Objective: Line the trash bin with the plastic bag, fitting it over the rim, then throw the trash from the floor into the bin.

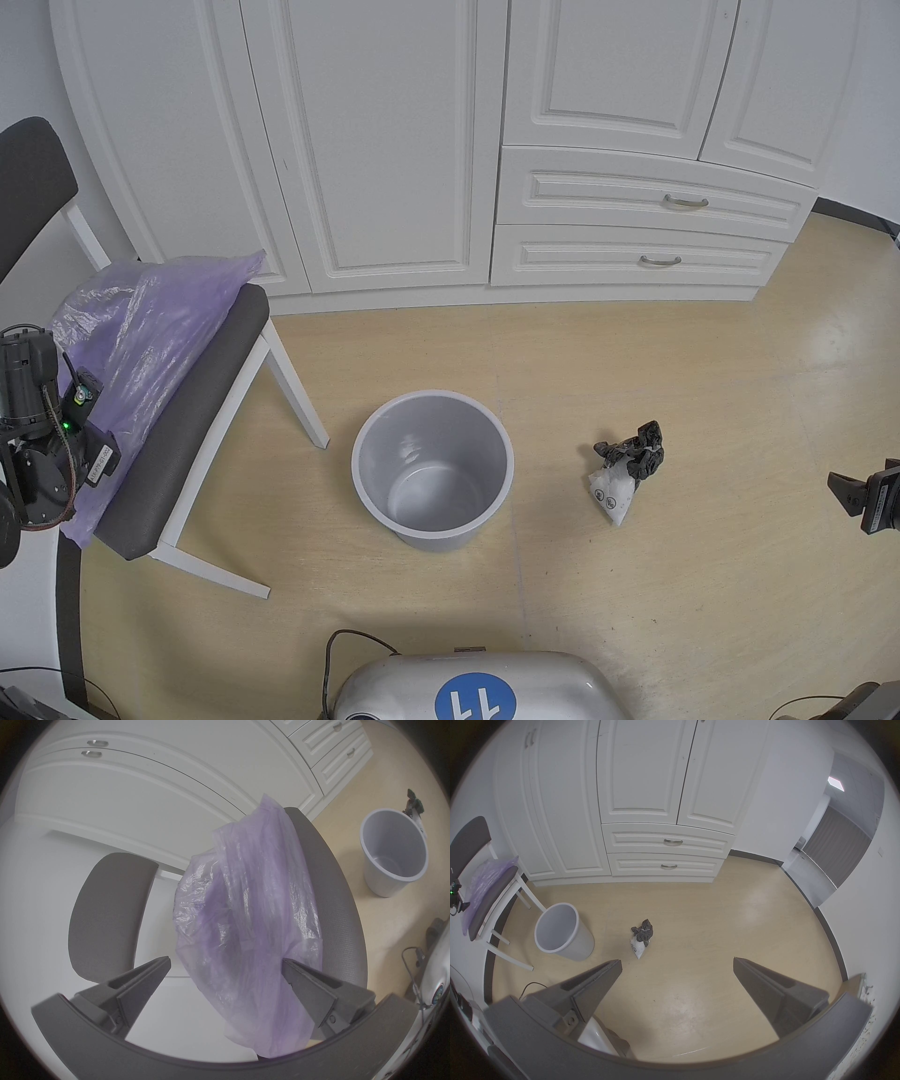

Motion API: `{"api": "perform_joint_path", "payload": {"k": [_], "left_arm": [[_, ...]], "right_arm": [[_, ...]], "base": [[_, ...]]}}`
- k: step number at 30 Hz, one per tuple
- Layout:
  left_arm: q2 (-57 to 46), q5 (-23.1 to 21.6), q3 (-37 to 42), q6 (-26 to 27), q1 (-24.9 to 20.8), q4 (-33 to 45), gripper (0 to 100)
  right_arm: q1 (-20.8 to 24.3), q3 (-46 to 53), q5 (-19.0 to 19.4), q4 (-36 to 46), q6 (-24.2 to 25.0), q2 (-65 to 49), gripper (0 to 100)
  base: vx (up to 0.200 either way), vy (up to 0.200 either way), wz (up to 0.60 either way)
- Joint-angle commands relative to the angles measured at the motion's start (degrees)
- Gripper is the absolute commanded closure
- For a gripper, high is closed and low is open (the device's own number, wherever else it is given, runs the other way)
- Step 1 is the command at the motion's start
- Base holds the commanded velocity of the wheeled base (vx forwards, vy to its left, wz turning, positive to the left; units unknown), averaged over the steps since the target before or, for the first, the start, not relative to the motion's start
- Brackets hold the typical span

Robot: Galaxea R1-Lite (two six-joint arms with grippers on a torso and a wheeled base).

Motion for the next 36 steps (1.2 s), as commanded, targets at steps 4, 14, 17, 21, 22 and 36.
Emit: {"api": "perform_joint_path", "payload": {"k": [4, 14, 17, 21, 22, 36], "left_arm": [[2.98, -0.05, -0.15, -0.7, -0.02, -0.12, 0], [3.06, -0.14, -3.76, -0.7, 0.6, -0.21, 0], [2.18, -0.14, -3.93, -0.61, 0.6, 0.05, 0], [0.51, -6.65, -4.99, -1.49, 1.74, 4.36, 0], [0.43, -7.79, -5.69, -2.1, 2.09, 5.85, 0], [1.22, -20.27, -9.64, -4.13, 14.05, 14.64, 0]], "right_arm": [[-1.1, 0.03, 0.01, -0.02, -0.84, 0.07, 0], [-3.65, 0.12, 3.18, -0.02, -2.15, -0.46, 0], [-4.26, 0.2, 3.79, -0.02, -2.33, -0.55, 0], [-4.61, 0.12, 4.58, -0.02, -2.42, -0.55, 0], [-4.61, 0.12, 4.58, -0.02, -2.42, -0.55, 0], [-4.61, 0.47, 4.58, -0.02, -2.42, -0.55, 0]], "base": [[0.0, 0.0, 0.0], [0.0, 0.0, 0.0], [0.0, 0.0, 0.0], [0.0, 0.0, 0.0], [0.0, 0.0, 0.0], [0.0, 0.0, 0.0]]}}
